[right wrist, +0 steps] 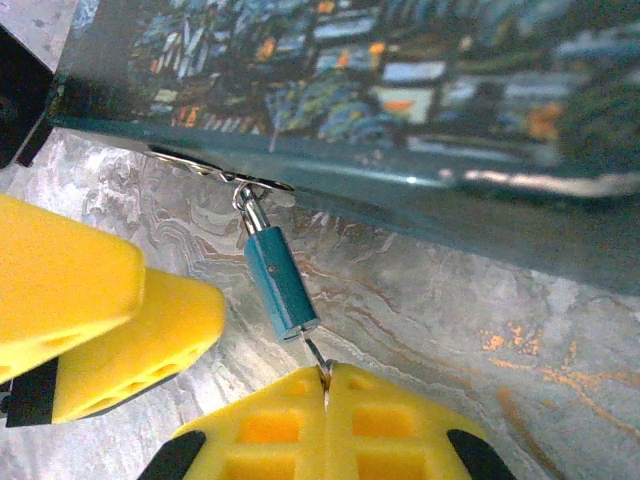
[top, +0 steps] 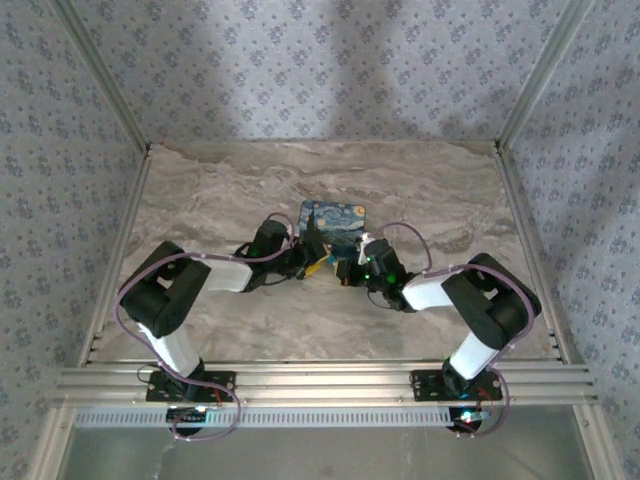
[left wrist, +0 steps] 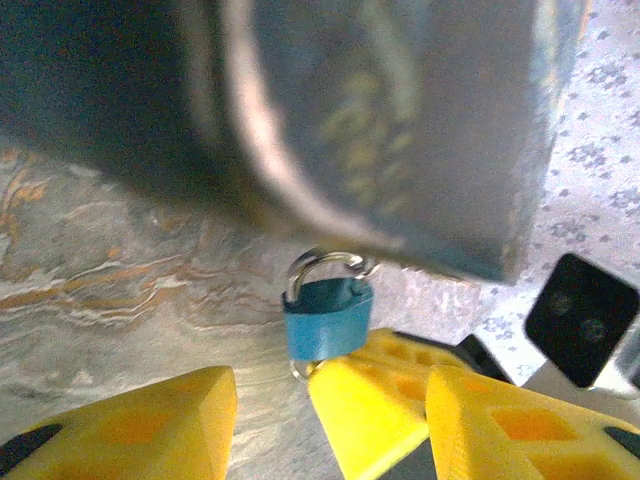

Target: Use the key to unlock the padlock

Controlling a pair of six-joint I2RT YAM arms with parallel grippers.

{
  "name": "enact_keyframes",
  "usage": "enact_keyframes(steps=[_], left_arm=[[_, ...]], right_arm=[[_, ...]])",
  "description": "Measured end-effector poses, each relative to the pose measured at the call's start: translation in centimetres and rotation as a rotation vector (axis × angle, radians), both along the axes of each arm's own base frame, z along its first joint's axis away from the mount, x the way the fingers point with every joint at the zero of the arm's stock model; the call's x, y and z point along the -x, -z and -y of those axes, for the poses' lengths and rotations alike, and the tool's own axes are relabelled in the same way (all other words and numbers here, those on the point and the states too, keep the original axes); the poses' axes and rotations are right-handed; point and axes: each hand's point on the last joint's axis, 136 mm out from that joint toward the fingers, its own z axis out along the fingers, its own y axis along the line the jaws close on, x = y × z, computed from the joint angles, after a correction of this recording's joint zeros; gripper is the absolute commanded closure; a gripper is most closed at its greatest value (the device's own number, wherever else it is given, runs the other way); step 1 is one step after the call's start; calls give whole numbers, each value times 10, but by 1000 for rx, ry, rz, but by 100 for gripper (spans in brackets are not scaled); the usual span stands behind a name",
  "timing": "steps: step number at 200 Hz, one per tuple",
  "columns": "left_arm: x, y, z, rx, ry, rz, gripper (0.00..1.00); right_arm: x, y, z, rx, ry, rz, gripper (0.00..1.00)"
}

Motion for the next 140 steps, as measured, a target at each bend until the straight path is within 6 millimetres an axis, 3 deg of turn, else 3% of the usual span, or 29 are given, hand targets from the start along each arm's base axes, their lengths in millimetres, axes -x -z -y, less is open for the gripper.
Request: enact_keyframes(steps=[44,140], left_arm=[[-4,-3,4,30,-17,-2,51],[-4,16,7,16,-58,-49,57]], right_arm=[[2,-2,-1,-50,14,-69,100],[4,-9,-2,-131,39,-164,100]])
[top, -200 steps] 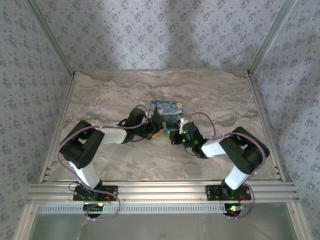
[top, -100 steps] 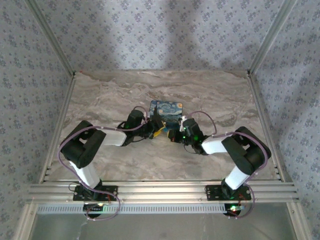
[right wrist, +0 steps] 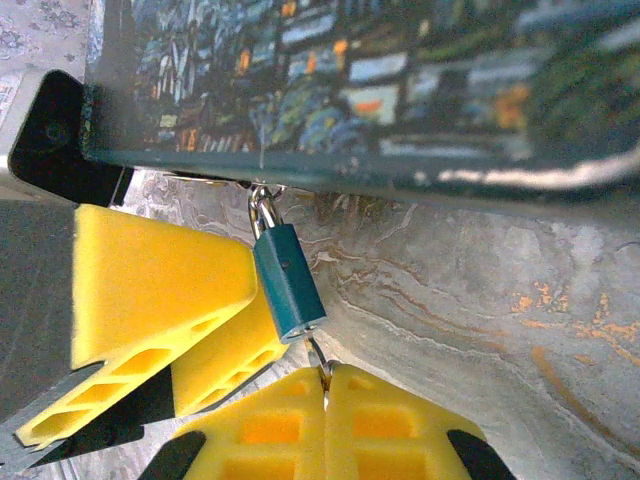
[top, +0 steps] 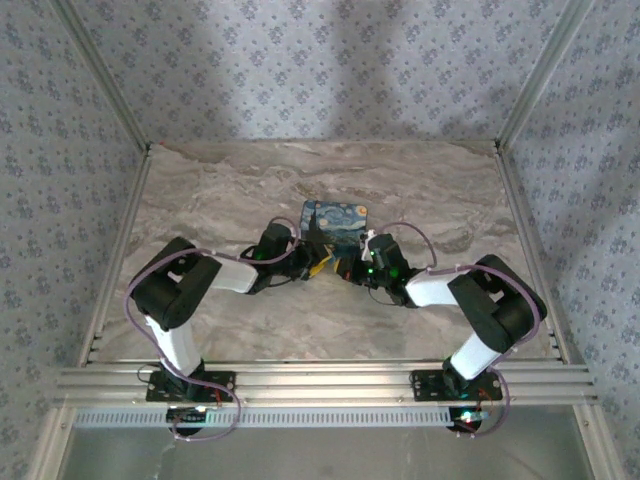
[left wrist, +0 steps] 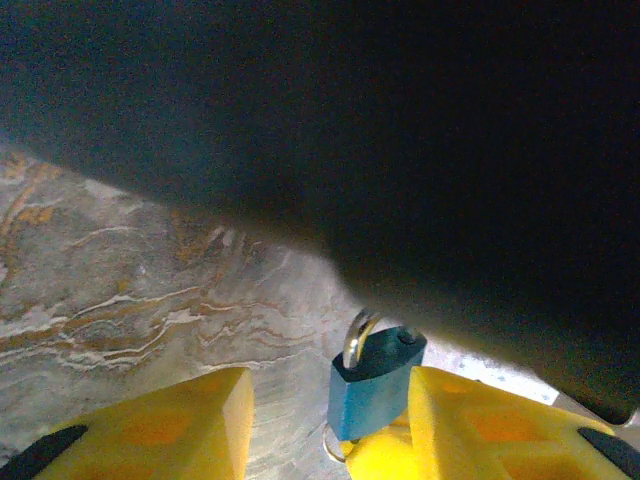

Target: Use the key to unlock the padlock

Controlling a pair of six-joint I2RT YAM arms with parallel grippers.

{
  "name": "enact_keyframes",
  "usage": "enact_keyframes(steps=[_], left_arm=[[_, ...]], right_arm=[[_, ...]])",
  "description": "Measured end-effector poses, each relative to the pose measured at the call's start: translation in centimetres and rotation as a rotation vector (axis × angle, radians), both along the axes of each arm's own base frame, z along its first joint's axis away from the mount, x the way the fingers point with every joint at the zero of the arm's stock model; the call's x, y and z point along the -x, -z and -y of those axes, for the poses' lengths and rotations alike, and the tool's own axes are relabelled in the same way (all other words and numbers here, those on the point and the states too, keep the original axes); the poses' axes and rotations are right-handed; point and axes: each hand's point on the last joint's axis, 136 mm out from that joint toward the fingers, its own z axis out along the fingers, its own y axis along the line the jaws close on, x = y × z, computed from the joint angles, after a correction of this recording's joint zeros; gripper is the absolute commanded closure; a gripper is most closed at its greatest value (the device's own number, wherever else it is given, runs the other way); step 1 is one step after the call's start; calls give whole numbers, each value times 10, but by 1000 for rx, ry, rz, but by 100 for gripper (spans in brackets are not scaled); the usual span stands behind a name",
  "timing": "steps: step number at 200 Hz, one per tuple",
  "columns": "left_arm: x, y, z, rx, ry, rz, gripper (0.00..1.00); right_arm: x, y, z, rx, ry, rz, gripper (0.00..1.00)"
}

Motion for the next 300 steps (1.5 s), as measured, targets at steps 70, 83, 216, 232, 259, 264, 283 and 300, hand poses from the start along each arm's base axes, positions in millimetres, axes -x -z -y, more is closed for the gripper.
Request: enact_keyframes(steps=[70,83,216,232,259,264,283,300], left_arm=[[-8,-3,8,16,-8,13,61],[-8,-3,10,18,-6,16,63],[-12,-11,17,44,-7,29,89],[-11,-11,19,46,-5,30,90],[-10,-12,20,46,-2,31,91],[-10,-12,20,46,-2,30,91],[-10,-12,20,46,-2,30,91],[-11,-12,20,46,-2,30,91]], right_arm=[[-3,-5,-1,-32,18,-34,100],[-4,-5,-1,-37,22,-42,100],[-10,-10,5,-102,69,-99,77],[-10,-13,8,-103,72,-90,75],[-11,-19,15,-91,75,-60,66],[-10,-22,16,-86,73,-51,62],[-10,-29,22,-50,68,-3,53],[-10,-34,30,14,59,63,44]])
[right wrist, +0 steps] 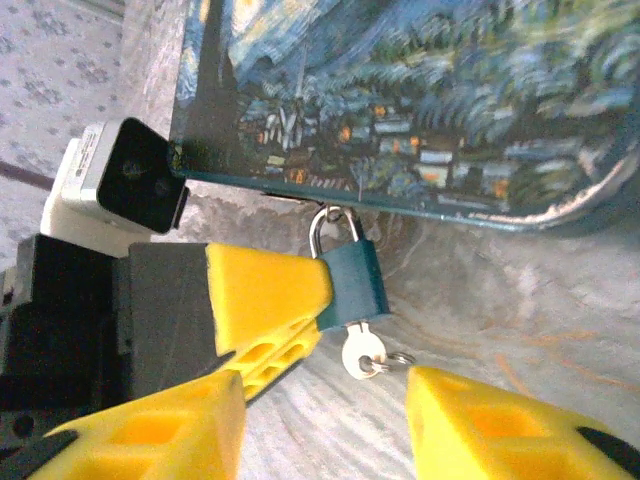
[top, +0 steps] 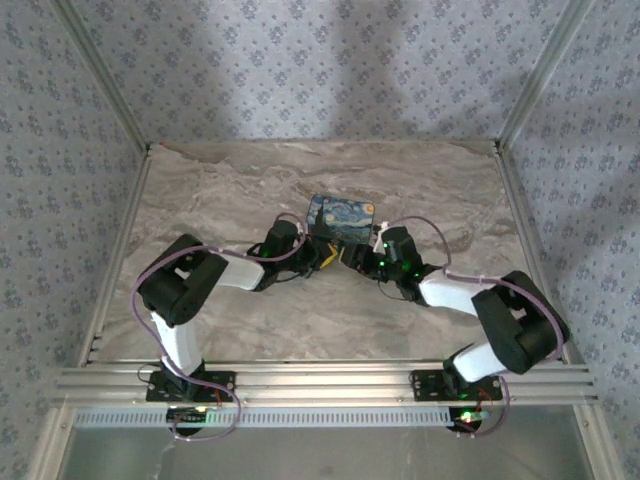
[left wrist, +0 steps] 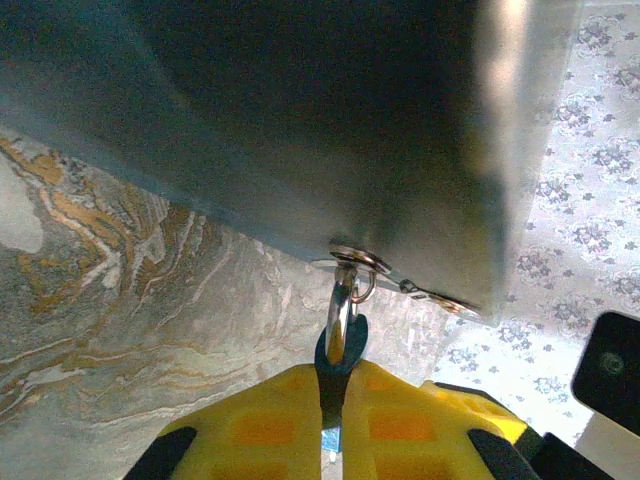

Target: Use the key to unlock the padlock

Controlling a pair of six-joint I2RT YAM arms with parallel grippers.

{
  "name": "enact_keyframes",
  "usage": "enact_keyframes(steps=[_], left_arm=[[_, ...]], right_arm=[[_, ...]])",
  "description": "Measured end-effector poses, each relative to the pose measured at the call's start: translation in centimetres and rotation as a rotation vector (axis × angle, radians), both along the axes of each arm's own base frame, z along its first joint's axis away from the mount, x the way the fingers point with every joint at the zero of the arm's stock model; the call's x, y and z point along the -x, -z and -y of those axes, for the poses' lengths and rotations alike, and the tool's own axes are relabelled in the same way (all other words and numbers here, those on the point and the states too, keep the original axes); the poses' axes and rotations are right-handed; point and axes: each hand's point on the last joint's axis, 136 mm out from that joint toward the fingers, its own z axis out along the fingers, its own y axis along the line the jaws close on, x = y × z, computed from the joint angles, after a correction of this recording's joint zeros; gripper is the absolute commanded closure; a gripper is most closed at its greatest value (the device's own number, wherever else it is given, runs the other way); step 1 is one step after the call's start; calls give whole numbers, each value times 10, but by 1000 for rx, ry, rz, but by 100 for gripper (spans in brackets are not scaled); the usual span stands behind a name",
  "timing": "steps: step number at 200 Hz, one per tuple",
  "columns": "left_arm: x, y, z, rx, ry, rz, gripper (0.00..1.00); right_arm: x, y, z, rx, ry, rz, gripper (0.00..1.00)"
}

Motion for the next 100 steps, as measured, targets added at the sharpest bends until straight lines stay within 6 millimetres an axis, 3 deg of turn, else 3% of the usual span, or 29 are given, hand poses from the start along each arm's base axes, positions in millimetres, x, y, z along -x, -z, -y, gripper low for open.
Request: enact_keyframes(steps=[39,67,100], left_arm=[[0,0,0,-1,0,-1,91],[0,0,0,-1,0,-1,91],[0,0,0,-1,0,-1,91]], right_arm=[[3,-14,16,202,-49,211,31],[14,-24,4,387,-171,415,28],[29,-16,-11,607,-312,631,28]])
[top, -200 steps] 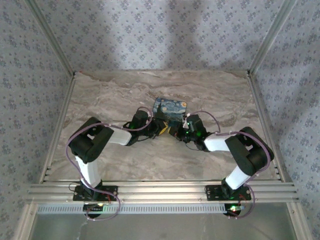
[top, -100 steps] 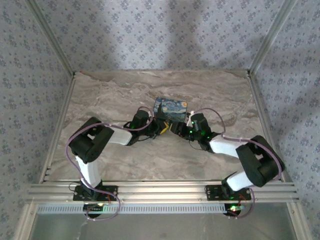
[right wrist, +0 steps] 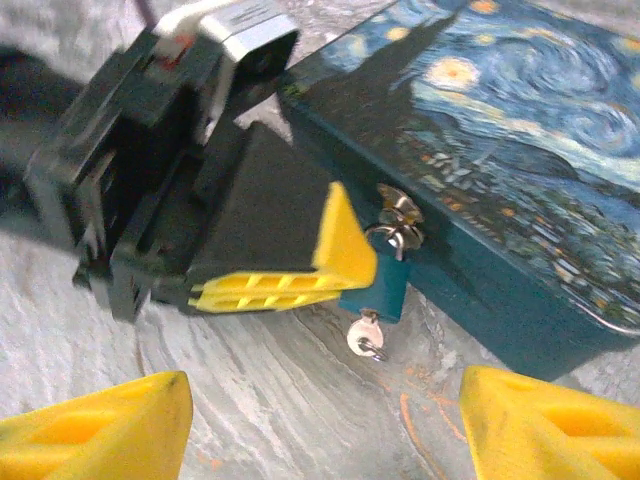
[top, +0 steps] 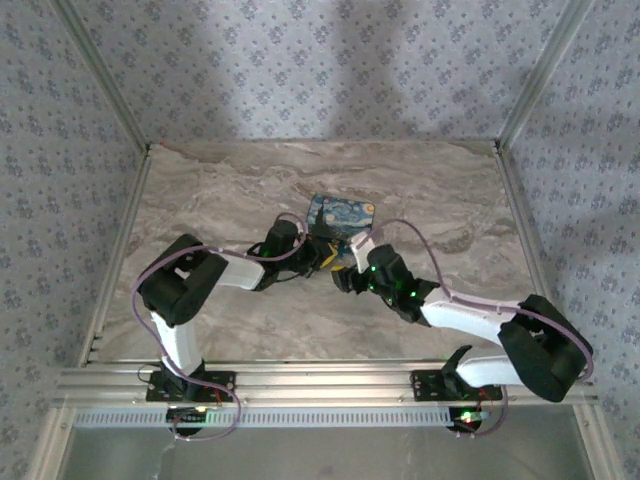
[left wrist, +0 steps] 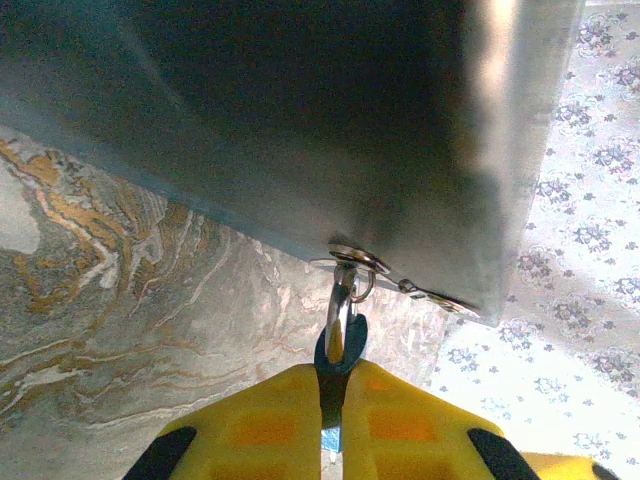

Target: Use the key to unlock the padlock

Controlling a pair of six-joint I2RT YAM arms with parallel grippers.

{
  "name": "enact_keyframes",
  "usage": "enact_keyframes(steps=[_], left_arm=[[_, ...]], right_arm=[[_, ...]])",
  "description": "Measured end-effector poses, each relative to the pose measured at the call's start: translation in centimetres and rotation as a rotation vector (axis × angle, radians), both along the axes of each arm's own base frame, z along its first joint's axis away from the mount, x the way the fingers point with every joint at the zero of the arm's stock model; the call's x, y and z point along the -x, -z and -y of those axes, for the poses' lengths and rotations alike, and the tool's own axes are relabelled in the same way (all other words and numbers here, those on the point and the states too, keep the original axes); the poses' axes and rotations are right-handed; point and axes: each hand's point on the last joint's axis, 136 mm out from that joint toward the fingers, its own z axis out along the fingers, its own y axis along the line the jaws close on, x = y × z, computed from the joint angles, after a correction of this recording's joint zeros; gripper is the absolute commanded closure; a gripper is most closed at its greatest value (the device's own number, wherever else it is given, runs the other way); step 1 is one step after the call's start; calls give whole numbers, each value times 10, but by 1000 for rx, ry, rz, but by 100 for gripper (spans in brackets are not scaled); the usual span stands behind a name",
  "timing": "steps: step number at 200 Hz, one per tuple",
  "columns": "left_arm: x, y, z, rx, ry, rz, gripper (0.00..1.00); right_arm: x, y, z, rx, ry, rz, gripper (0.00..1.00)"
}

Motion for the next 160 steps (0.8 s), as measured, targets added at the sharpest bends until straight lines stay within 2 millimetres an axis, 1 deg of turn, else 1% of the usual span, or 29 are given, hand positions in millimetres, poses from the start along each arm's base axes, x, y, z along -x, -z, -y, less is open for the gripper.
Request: enact_keyframes(steps=[28,45,58,69,97,100,104,128,152,155,160], left_arm=[[0,0,0,0,0,0,91],[0,0,0,0,0,0,91],[0,0,0,0,0,0,91],[0,0,0,0,0,0,91],[0,0,0,-1,0,0,91],[0,0,0,-1,0,0,91],[0,0,0,-1,0,0,91],[0,0,0,-1,0,0,91],[0,0,0,0,0,-1,91],[0,0,0,0,0,-1,91],[0,0,0,0,0,-1,91]], right_arm=[[6,23,-4,200,-75,133,29],[4,35,-6,311,-102,200,30],[1,40,-6,370,-106,243,32],[-3,42,-6,403,-100,273,35],[-11,43,-5,444,-82,329,37],[-12,43,-5,446,-83,334,40],[-13,43,-5,451,-82,339,41],[-17,41,-6,450,-79,369,41],[-21,44,-4,457,-71,376,42],[-22,44,-4,458,-70,376,45],[-23,45,-3,461,-69,376,46]])
